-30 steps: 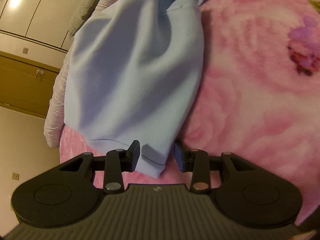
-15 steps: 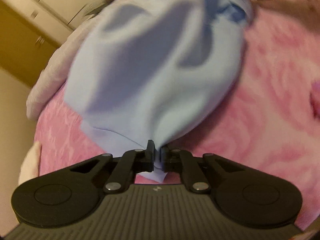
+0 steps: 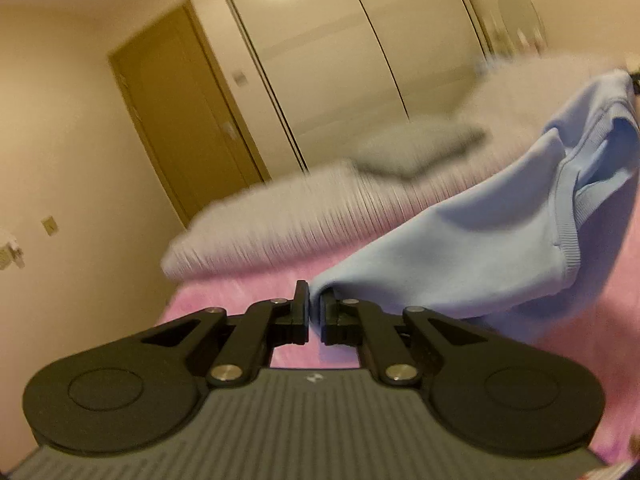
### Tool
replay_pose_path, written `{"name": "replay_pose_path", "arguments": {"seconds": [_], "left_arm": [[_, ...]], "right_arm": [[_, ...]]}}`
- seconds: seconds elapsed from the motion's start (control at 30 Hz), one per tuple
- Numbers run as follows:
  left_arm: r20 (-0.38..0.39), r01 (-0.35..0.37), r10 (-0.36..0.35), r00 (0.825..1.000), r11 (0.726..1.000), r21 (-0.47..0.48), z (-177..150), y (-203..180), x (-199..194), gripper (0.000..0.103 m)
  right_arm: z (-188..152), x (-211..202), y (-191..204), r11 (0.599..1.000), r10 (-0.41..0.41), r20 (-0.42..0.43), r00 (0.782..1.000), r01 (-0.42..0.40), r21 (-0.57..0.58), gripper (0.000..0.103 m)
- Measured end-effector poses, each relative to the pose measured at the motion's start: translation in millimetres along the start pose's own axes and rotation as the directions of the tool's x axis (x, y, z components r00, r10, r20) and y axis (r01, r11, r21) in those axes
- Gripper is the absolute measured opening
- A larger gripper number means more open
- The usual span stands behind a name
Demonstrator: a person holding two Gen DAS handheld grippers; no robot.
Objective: Fold clothes
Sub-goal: 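Grasp the sweatshirt hem with both grippers and lift it to shake out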
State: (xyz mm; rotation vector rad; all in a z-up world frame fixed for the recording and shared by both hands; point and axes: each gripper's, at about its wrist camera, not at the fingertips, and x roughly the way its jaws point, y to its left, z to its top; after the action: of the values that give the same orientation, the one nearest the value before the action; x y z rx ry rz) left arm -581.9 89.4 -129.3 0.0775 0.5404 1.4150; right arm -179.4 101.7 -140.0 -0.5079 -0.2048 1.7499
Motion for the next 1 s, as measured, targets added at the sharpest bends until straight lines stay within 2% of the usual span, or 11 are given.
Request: {"name": "replay_pose_path", "arguments": {"seconds": [0.13, 0.3, 0.43, 0.53, 0.67, 0.77, 0.8, 0.87, 0.9, 0.93, 1.0], "left_arm": [[0.102, -0.011, 0.019, 0.995, 0.996, -0.083, 49.4, 21.7, -46.4, 0.003], [0.192, -0.007, 0.032, 0.981, 0.992, -0.129, 101.9, 46.8, -84.1, 0.003], [0.240, 0.005, 0.032, 0.970, 0.988, -0.153, 132.0, 63.3, -81.8, 0.004], [0.230, 0.038, 0.008, 0.973, 0.980, -0.195, 137.1, 70.2, -54.8, 0.004], [0.080, 0.130, -0.110, 0.991, 0.939, -0.319, 133.6, 66.8, 64.3, 0.007], [-0.130, 0.129, -0.191, 0.973, 0.916, -0.381, 119.1, 49.5, 162.7, 0.017], [-0.213, 0.124, -0.220, 0.952, 0.913, -0.389, 111.7, 41.1, 191.7, 0.018], [-0.341, 0.109, -0.256, 0.905, 0.912, -0.395, 91.3, 26.5, 224.2, 0.018], [-0.392, 0.096, -0.261, 0.882, 0.914, -0.393, 77.8, 19.2, 233.1, 0.018], [-0.418, 0.086, -0.261, 0.870, 0.915, -0.393, 64.8, 14.8, 234.9, 0.018], [-0.446, 0.079, -0.271, 0.853, 0.912, -0.403, 38.7, 8.5, 226.8, 0.019]], "right_arm": [[57.4, -41.6, -26.3, 0.998, -0.058, 0.128, 0.990, 0.057, 0.014, 0.006], [119.4, -86.7, -54.6, 0.992, -0.120, 0.259, 0.958, 0.126, -0.007, 0.006], [155.9, -104.4, -70.2, 0.982, -0.172, 0.329, 0.928, 0.189, -0.018, 0.006], [171.9, -83.0, -76.8, 0.978, -0.192, 0.323, 0.927, 0.209, -0.017, 0.006], [160.3, 1.5, -77.4, 0.984, -0.177, 0.159, 0.971, 0.177, 0.013, 0.006], [132.2, 91.2, -74.3, 0.990, -0.137, -0.110, 0.984, 0.139, 0.009, 0.011], [121.0, 124.9, -72.7, 0.993, -0.114, -0.228, 0.967, 0.120, 0.009, 0.014], [98.6, 159.7, -73.7, 0.993, -0.050, -0.384, 0.922, 0.086, 0.076, 0.044], [87.4, 168.0, -75.3, 0.989, -0.011, -0.438, 0.899, 0.074, 0.128, 0.051], [76.1, 176.4, -77.0, 0.981, 0.032, -0.488, 0.872, 0.065, 0.180, 0.059], [54.0, 188.2, -80.5, 0.956, 0.117, -0.569, 0.814, 0.062, 0.285, 0.059]]}}
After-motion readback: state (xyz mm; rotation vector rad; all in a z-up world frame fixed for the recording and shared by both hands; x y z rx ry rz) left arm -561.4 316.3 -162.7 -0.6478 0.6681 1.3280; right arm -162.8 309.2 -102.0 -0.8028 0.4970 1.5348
